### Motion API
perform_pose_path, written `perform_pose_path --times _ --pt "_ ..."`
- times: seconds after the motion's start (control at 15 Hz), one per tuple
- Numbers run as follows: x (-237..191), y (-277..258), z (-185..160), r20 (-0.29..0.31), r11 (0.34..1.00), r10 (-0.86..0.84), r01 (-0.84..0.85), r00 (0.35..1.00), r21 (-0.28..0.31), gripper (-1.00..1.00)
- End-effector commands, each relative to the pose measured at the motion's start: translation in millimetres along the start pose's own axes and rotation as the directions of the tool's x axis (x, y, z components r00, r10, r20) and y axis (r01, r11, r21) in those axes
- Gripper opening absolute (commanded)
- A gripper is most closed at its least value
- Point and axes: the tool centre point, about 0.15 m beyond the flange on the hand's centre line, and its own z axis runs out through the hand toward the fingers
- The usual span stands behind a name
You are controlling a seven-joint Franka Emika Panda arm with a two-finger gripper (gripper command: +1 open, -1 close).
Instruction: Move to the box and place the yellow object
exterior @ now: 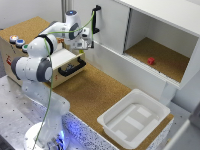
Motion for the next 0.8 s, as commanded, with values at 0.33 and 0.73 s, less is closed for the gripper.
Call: perform_pose_path --times 0.33,0.73 --pt "-99 248 99 0.039 0.866 0.499 -0.498 0.866 -0.037 -1.0" --pt "-178 398 145 0.015 0.635 0.77 -0.764 0.638 -0.117 -1.0"
